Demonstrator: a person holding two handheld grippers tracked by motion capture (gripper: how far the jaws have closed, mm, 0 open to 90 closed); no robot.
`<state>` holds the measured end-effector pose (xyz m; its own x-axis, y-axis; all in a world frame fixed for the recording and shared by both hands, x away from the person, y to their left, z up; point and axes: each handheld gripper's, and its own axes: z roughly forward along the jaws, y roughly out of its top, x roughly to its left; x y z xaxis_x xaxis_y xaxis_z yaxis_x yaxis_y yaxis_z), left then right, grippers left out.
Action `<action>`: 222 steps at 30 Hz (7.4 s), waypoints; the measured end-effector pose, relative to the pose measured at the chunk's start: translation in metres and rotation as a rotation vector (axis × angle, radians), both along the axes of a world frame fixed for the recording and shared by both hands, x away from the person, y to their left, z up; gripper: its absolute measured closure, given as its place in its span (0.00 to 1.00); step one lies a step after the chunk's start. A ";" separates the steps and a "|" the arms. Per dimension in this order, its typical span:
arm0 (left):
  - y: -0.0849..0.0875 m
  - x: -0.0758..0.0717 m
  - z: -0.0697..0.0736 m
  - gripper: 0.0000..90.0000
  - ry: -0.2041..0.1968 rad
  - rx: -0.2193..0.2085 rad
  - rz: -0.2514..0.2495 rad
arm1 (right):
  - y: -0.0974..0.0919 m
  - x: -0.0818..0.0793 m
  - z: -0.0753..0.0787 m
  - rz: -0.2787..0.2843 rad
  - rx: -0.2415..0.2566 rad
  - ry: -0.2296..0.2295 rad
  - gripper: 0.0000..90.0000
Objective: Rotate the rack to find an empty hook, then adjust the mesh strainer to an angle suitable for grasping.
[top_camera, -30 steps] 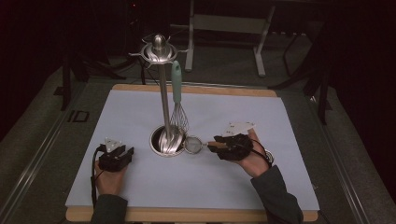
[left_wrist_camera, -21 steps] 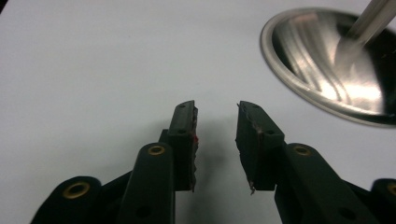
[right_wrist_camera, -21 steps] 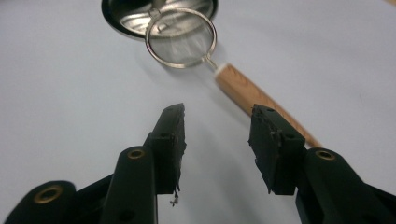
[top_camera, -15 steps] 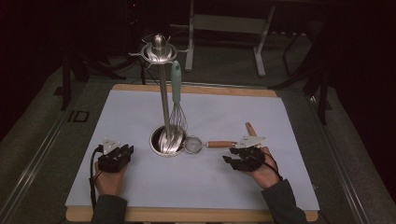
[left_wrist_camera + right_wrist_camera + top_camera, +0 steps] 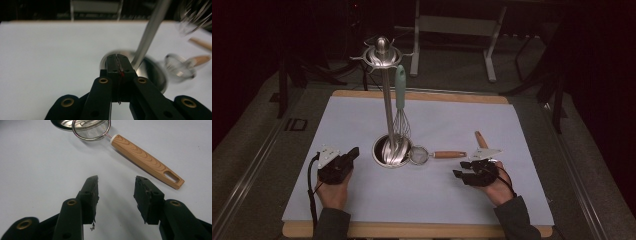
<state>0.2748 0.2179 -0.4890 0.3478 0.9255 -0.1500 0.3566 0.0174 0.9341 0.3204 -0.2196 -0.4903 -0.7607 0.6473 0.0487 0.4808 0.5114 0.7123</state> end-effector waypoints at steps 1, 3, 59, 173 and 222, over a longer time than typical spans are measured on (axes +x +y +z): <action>-0.002 -0.001 0.005 1.00 -0.019 -0.012 -0.003 | 0.000 0.000 0.000 0.001 -0.004 0.000 0.60; -0.004 -0.002 0.011 1.00 -0.049 -0.024 -0.007 | 0.001 0.000 -0.001 0.003 -0.006 0.000 0.60; -0.069 0.014 0.191 1.00 -0.645 -0.066 -0.044 | -0.005 -0.003 -0.006 -0.011 -0.014 0.008 0.59; 0.011 0.020 -0.049 0.85 0.103 0.166 0.162 | -0.011 0.033 -0.003 -0.071 -0.048 -0.029 0.55; 0.011 0.022 -0.049 0.82 0.127 0.162 0.151 | 0.007 0.056 -0.026 -0.059 -0.195 0.060 0.77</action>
<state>0.2968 0.2286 -0.5383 0.1916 0.9810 -0.0296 0.4757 -0.0664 0.8771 0.3764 -0.2122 -0.5165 -0.7208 0.6921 -0.0380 0.5522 0.6066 0.5719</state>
